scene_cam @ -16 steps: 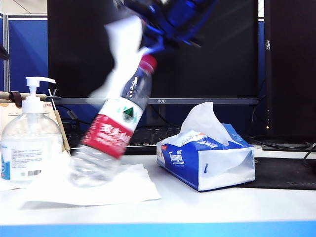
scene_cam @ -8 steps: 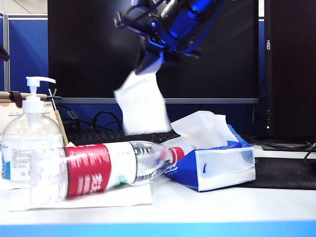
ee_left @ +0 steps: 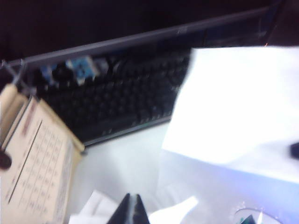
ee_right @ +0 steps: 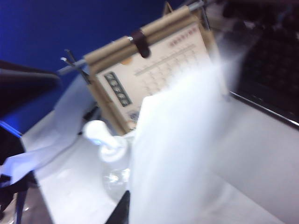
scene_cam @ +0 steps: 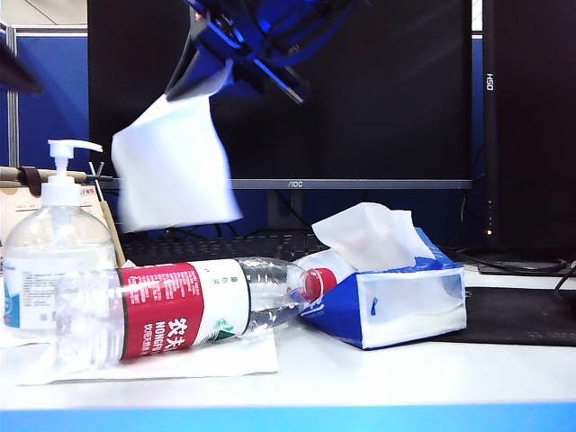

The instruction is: Pull out a tissue from the tissue dispenser, then press the switch of the alcohol sanitizer bottle to drop some sanitizer on the paper tissue, and finally place the treated tissue on the table.

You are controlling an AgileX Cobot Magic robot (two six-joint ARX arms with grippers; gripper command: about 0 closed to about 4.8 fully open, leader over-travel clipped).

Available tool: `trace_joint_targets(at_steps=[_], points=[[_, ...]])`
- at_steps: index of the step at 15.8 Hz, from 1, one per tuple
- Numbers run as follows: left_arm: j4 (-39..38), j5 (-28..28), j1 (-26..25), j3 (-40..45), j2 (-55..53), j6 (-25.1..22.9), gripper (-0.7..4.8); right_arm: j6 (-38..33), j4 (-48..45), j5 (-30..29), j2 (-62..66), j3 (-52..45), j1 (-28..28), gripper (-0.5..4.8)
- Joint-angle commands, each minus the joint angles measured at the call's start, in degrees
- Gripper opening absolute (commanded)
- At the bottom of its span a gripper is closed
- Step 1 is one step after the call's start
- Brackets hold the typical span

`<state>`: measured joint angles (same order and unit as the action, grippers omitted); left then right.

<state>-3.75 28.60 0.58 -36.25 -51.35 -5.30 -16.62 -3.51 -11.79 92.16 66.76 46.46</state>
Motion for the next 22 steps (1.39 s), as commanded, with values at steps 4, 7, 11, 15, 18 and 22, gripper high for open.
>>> trace_joint_targets(at_steps=[4, 7, 11, 15, 18, 22], points=[[1.0, 9.0, 0.5, -0.2, 0.1, -0.3, -0.06, -4.6, -3.4, -3.9, 1.5, -1.2, 0.1, -0.06], [0.8, 9.4, 0.5, 0.1, 0.1, -0.7, -0.06, -8.1, -7.9, -6.8, 3.0, -1.2, 0.2, -0.06], [0.3, 8.5, 0.4, 1.0, 0.0, -0.7, -0.06, -10.4, -8.5, -9.0, 4.0, -1.2, 0.2, -0.06], [0.2, 8.7, 0.5, 1.7, -0.6, -1.3, -0.06, -11.4, -8.3, -12.0, 5.7, -1.2, 0.5, -0.06], [0.2, 8.7, 0.5, 1.7, -0.9, -1.8, -0.06, -13.1, -8.4, -12.4, 6.5, -2.6, 0.7, -0.06], [0.2, 8.7, 0.5, 1.7, -0.9, -1.8, -0.06, -13.4, -8.5, -12.6, 6.5, -4.2, 0.7, -0.06]])
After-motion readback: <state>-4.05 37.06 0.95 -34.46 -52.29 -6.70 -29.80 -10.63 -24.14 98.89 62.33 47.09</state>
